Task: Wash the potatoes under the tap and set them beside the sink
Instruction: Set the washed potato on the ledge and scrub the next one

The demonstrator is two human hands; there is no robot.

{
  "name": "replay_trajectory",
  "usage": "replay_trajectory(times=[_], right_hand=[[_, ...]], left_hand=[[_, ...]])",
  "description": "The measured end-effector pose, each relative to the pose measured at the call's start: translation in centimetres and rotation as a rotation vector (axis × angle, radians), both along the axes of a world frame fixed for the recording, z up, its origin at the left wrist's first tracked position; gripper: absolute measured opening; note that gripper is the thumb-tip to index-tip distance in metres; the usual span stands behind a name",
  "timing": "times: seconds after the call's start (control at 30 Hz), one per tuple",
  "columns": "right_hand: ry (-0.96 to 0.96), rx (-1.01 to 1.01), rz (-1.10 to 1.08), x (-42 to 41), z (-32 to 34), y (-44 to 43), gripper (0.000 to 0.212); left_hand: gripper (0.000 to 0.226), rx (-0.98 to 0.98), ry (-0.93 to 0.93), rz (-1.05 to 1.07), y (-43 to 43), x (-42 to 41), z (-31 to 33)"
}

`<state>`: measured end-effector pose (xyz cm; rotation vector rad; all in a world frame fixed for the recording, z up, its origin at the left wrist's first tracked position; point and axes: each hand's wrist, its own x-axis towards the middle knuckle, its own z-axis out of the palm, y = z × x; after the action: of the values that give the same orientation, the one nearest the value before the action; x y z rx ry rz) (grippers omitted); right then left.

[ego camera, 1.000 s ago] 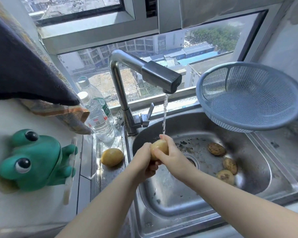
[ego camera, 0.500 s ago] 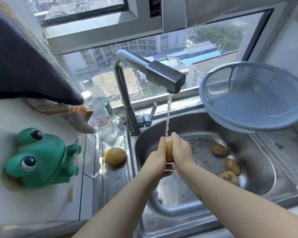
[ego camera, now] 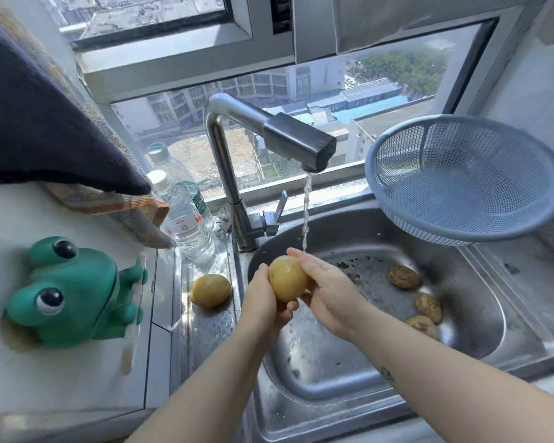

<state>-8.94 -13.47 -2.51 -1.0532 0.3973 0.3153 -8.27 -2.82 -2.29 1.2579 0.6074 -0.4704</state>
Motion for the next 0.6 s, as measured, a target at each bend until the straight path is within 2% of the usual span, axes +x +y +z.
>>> replay_trajectory(times=[0.07, 0.17, 0.33, 0.47, 0.6], right_hand=[[0.018, 0.08, 0.039, 0.1, 0.4, -0.3, 0.023], [0.091, 0.12, -0.021, 0.6, 0.9, 0.0, 0.02], [0.174, 0.019, -0.178, 1.6, 1.4, 0.1, 0.02], [0.251, -0.064, -0.204, 1.6, 1.1, -0.4, 0.032], [0.257, -0.061, -0.183, 1.5, 1.1, -0.9, 0.037]], left_hand=[[0.033, -0.019, 0.014, -0.014, 0.0, -0.2, 0.2], [0.036, 0.027, -0.039, -0.077, -0.2, 0.0, 0.1], [0.038, -0.063, -0.168, -0.296, -0.3, -0.5, 0.7], [0.026, -0.095, -0.177, -0.433, -0.3, -1.0, 0.7], [0.037, -0.11, -0.191, -0.516, -0.1, -0.8, 0.6]])
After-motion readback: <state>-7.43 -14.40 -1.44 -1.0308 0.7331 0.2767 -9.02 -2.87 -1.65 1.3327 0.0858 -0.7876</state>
